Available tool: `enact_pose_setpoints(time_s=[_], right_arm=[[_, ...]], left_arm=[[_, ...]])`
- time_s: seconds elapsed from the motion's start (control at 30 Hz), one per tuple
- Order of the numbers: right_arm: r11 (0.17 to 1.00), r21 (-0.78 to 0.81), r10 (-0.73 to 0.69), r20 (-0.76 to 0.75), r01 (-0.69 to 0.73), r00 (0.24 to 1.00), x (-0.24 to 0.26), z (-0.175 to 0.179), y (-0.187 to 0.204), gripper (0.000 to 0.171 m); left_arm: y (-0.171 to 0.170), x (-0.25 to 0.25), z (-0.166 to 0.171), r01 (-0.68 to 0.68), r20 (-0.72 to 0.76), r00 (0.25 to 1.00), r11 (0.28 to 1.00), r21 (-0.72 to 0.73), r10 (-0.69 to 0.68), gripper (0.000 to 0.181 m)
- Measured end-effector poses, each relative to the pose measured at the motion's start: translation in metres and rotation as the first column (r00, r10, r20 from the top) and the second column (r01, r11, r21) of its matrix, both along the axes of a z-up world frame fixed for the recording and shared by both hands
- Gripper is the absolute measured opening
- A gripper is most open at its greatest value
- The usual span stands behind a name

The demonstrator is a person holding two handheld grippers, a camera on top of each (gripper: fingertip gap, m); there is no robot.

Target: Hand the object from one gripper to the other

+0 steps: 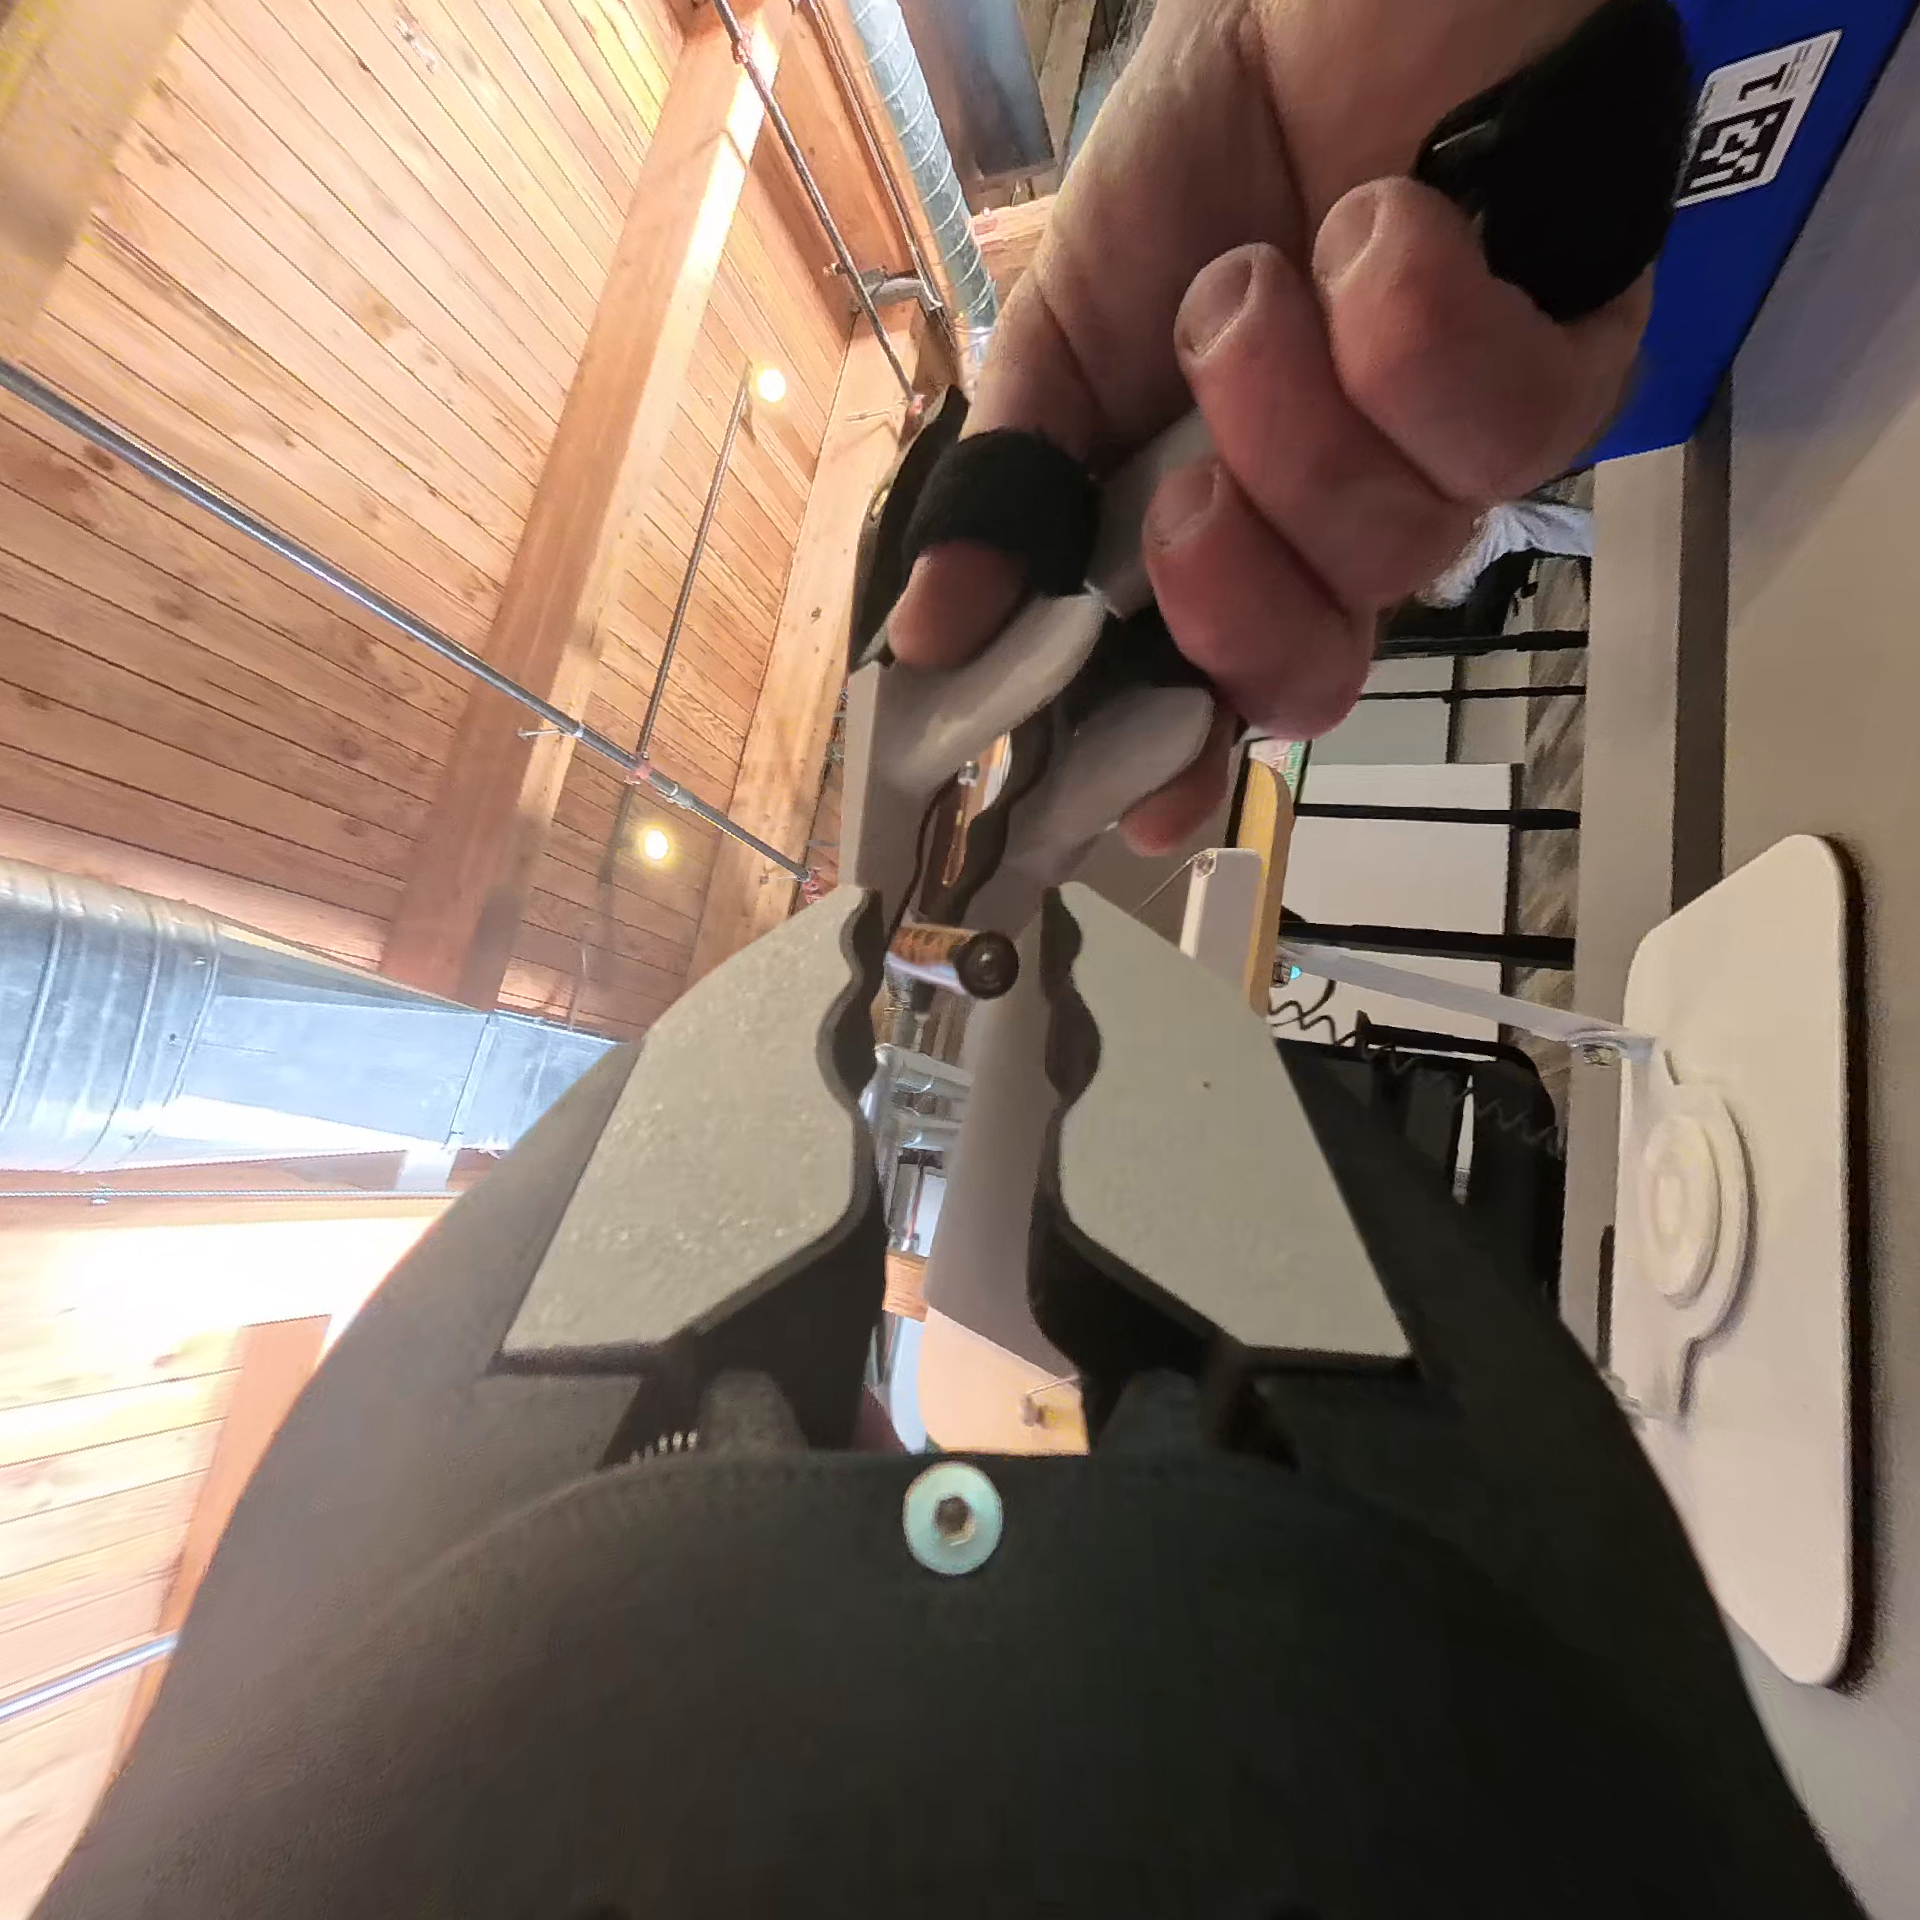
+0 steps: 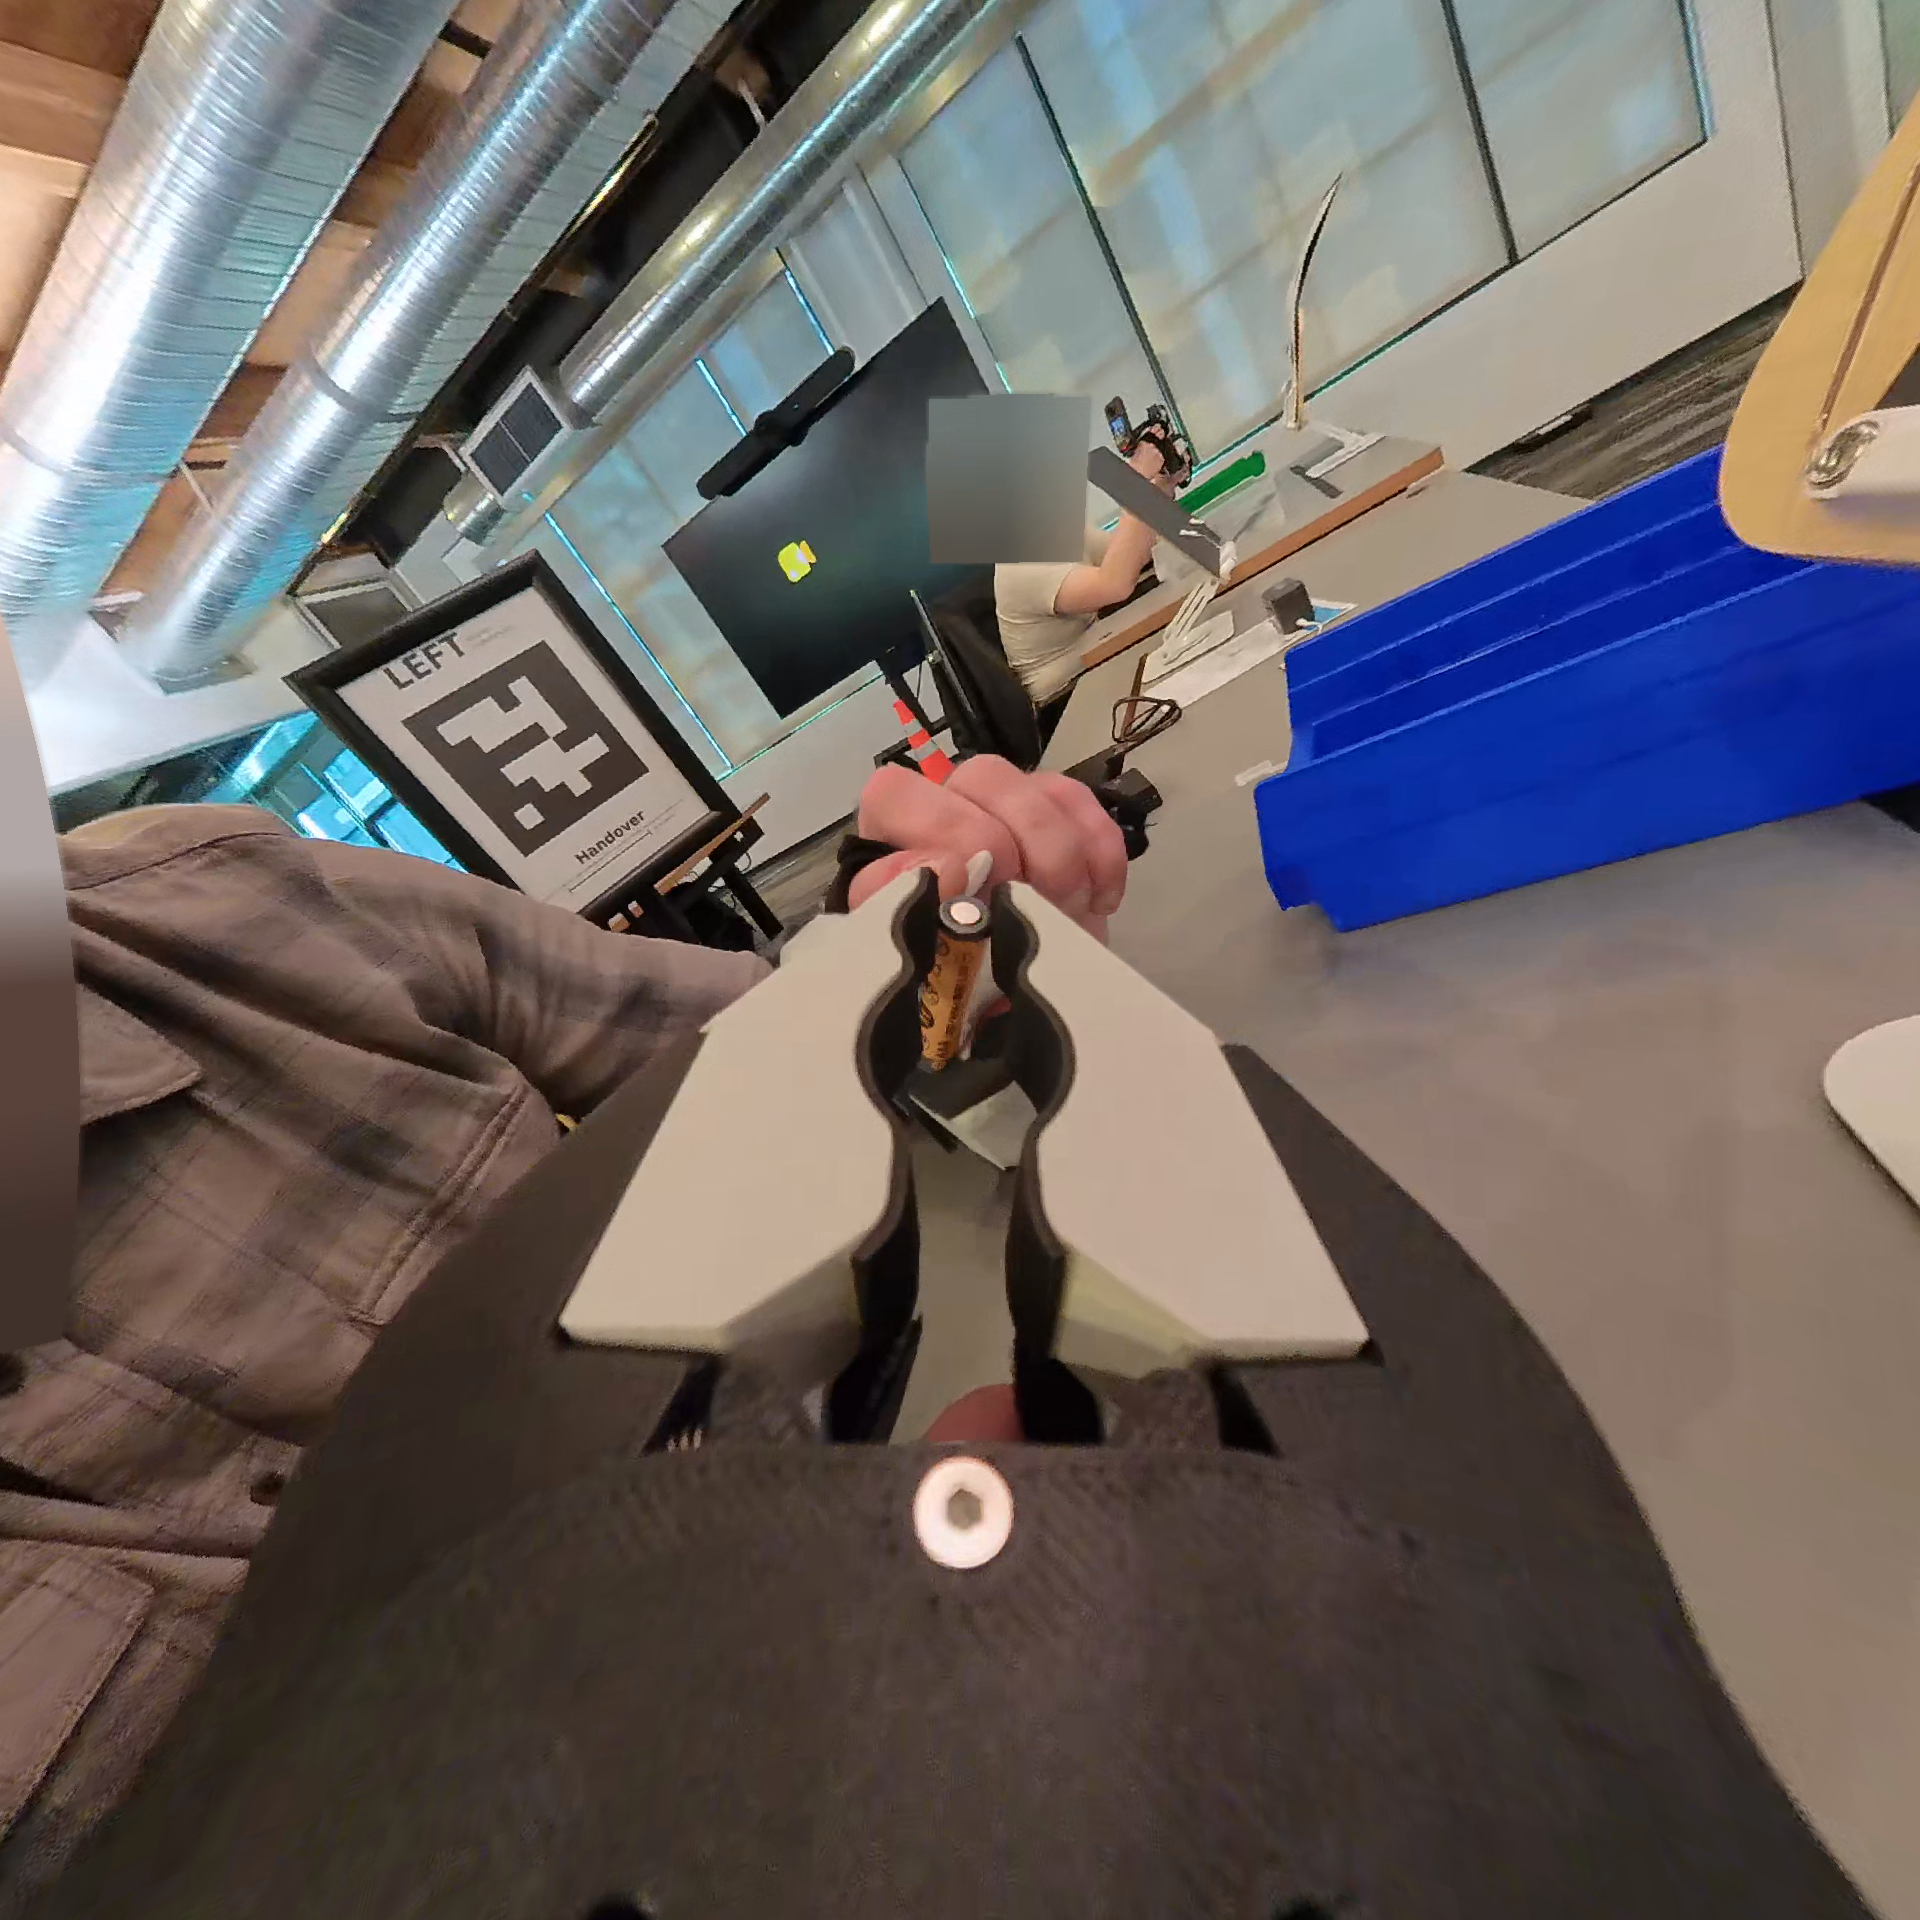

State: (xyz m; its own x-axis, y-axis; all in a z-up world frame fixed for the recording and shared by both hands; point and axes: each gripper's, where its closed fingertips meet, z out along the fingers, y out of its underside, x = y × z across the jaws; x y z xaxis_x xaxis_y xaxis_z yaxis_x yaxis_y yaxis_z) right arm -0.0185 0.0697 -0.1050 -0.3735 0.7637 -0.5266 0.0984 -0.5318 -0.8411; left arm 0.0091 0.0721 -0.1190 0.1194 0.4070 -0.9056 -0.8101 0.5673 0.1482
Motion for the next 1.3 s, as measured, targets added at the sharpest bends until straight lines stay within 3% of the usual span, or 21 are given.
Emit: enact_pose_setpoints(time_s=[0.13,0.37,0.47,0.57,0.67,0.73,0.8,0.87,0.9,0.93,0.97,1.03,1.1,1.17,1.3], right_arm=[[1.0,-0.013,-0.005,0.015,0.005,1.0,-0.001,-0.003,0.001,0.006],[0.998,-0.029,-0.063,-0.001,0.063,0.998,-0.004,-0.002,0.009,0.007],[0.987,0.034,-0.159,-0.008,0.159,0.987,-0.002,0.0,0.023,0.026],[0.937,0.255,-0.244,-0.01,0.238,0.97,0.007,0.003,0.031,0.031],[0.768,0.586,-0.327,0.013,0.258,0.945,0.015,-0.004,0.033,0.032],[0.572,0.789,-0.346,-0.016,0.225,0.938,0.019,-0.008,0.028,0.032],[0.334,0.923,-0.337,-0.073,0.191,0.939,0.022,-0.009,0.02,0.03],[0.114,0.987,-0.308,-0.076,0.116,0.948,0.024,-0.015,0.01,0.032],[0.005,0.997,-0.266,-0.072,0.076,0.961,0.025,-0.018,-0.001,0.037],[-0.088,0.995,-0.235,-0.062,0.042,0.97,0.025,-0.021,-0.011,0.039],[-0.157,0.988,-0.225,-0.036,0.0,0.974,0.023,-0.025,-0.018,0.044],[-0.248,0.966,-0.194,0.023,-0.072,0.981,0.019,-0.037,-0.035,0.052],[-0.299,0.946,-0.17,0.079,-0.128,0.982,0.011,-0.053,-0.049,0.057],[-0.337,0.927,-0.159,0.115,-0.163,0.981,0.003,-0.067,-0.058,0.064],[-0.333,0.928,-0.094,0.142,-0.165,0.985,-0.011,-0.085,-0.081,0.064]], left_arm=[[0.003,-0.002,0.001,-0.028,0.014,1.0,1.0,0.001,0.028,0.014],[0.006,-0.006,0.006,-0.04,0.053,0.998,0.999,-0.031,0.042,0.011],[0.013,-0.01,0.004,-0.006,0.132,0.991,0.984,-0.177,0.03,0.011],[0.025,-0.018,0.003,0.088,0.278,0.96,0.904,-0.419,0.035,0.011],[0.031,-0.023,0.002,0.216,0.393,0.917,0.746,-0.63,0.066,0.011],[0.028,-0.021,0.0,0.342,0.47,0.879,0.583,-0.737,0.078,0.011],[0.019,-0.015,-0.016,0.438,0.487,0.866,0.301,-0.847,0.109,0.011],[0.009,-0.014,-0.013,0.569,0.58,0.807,0.116,-0.814,0.108,0.011],[-0.006,-0.01,-0.021,0.585,0.578,0.81,-0.084,-0.807,0.099,0.011],[-0.017,-0.009,-0.022,0.595,0.593,0.802,-0.192,-0.781,0.075,0.011],[-0.019,-0.011,-0.021,0.608,0.61,0.789,-0.224,-0.762,0.069,0.011],[-0.042,-0.012,-0.031,0.544,0.592,0.806,-0.419,-0.727,0.019,0.011],[-0.047,-0.016,-0.035,0.538,0.612,0.791,-0.458,-0.708,-0.016,0.011],[-0.065,-0.022,-0.048,0.453,0.589,0.804,-0.561,-0.693,-0.079,0.011],[-0.085,-0.021,-0.063,0.36,0.565,0.807,-0.615,-0.701,-0.172,0.011]])
